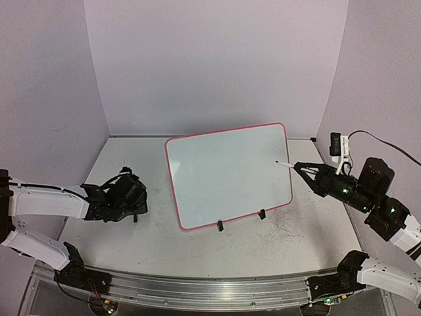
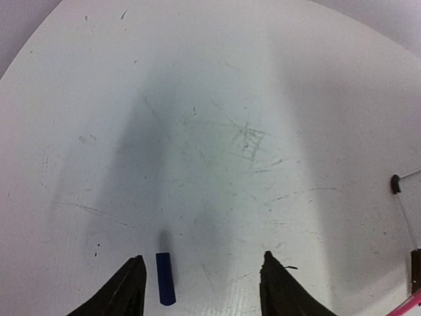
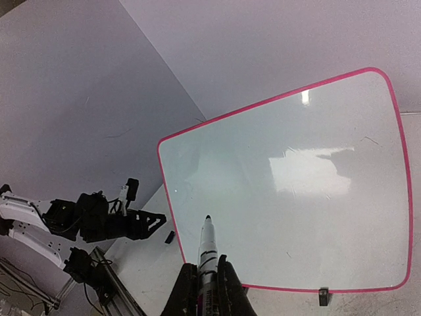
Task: Write a sentence on the whiteboard
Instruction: Place the pen cap at the center of the board, then hold the whiteboard at the center of the board.
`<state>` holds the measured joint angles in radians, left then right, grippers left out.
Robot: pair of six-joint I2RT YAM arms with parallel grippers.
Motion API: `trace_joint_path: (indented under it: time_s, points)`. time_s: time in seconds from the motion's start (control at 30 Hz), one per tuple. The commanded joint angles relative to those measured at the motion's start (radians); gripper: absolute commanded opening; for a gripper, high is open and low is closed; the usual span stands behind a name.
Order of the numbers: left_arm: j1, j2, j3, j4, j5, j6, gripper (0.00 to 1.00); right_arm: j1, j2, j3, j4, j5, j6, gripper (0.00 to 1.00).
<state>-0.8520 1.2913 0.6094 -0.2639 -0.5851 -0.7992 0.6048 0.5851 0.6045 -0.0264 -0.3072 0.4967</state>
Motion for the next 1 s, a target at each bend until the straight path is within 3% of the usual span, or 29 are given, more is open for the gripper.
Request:
trace_joint_path:
  time_s: [0.0,0.13,0.47,0.97]
  points:
    - [-0.001,-0.123,0.019,-0.011,0.059,0.044,0.68,-0.001,0.004,0.062,-0.033,0.045,0.055,0.0]
    - [-0.001,-0.235,0.017,-0.013,0.127,0.087,0.82,-0.002,0.011,0.076,-0.039,0.047,0.096,0.0]
    - [0.001,-0.375,0.079,-0.012,0.302,0.162,0.99,-0.001,0.059,0.15,-0.052,0.052,0.087,0.0]
    - [0.017,-0.257,0.039,0.466,0.471,0.152,0.99,-0.001,0.14,0.142,-0.044,0.061,-0.147,0.0]
